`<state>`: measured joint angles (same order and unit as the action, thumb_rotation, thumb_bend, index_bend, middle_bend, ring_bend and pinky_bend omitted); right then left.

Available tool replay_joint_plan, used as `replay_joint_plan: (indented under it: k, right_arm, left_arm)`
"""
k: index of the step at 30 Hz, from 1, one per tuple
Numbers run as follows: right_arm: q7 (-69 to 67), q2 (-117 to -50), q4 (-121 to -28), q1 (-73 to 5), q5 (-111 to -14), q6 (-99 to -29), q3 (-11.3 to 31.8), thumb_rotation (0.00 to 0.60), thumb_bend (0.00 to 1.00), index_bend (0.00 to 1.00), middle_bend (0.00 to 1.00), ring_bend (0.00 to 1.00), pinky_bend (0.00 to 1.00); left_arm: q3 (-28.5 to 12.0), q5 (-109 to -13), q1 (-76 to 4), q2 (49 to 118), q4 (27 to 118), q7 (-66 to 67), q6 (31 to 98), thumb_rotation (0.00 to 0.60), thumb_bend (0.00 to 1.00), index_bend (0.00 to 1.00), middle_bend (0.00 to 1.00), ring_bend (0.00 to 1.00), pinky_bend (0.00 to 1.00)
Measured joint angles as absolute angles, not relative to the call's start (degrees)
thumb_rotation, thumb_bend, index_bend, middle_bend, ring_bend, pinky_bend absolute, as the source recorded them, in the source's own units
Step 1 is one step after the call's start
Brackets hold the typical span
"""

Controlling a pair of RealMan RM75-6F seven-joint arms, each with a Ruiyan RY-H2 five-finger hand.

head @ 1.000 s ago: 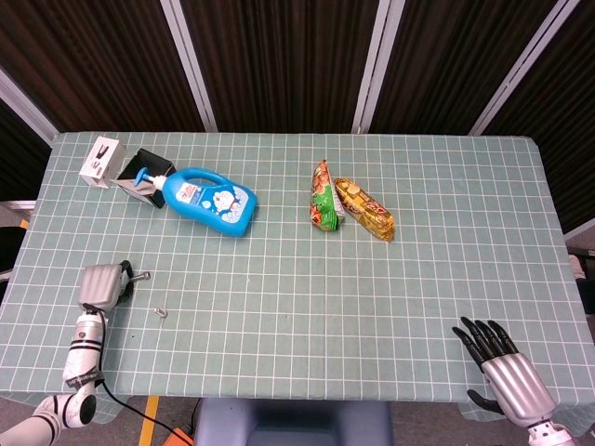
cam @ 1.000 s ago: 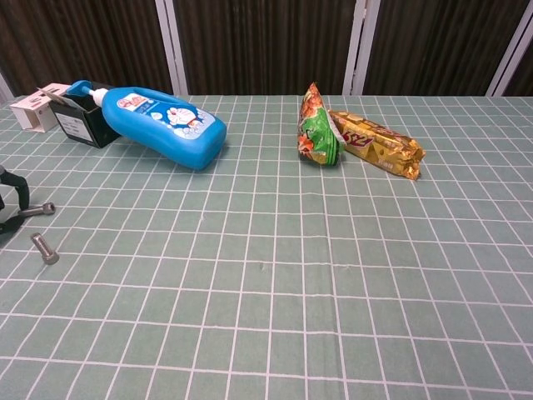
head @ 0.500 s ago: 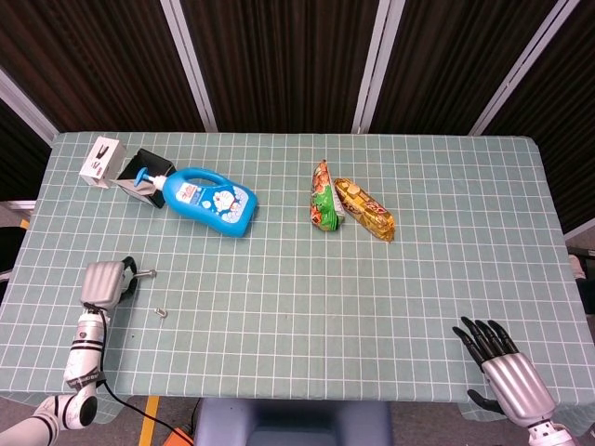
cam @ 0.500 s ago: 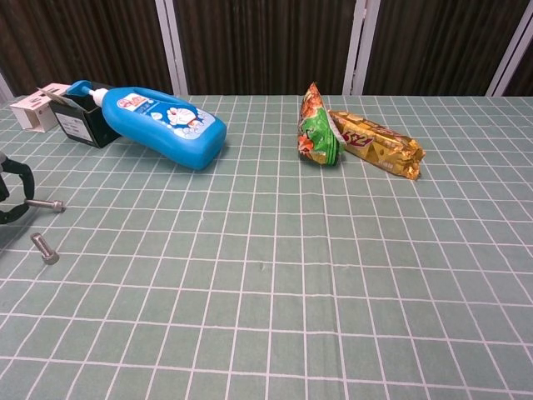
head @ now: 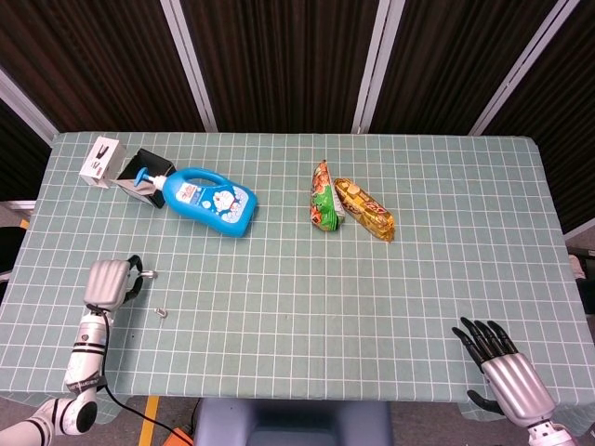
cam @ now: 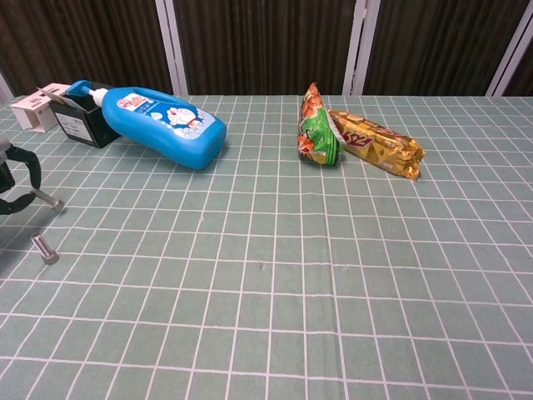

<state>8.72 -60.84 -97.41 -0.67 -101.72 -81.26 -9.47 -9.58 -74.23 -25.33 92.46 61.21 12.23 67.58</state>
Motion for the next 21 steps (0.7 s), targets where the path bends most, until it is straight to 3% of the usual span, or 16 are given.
replay_joint_plan:
  k: [21]
  right_arm:
    - [8.5,-60.7,-97.5,-0.8,-101.6,-81.2,-9.5,0.600,0.27,0.00,0.00,0.00,0.00]
  left_arm:
    - [-8.7,-71.0,-26.6,89.7,71.0,25.6,65.9,0.600,0.41,0.52,1.00,1.00,1.00]
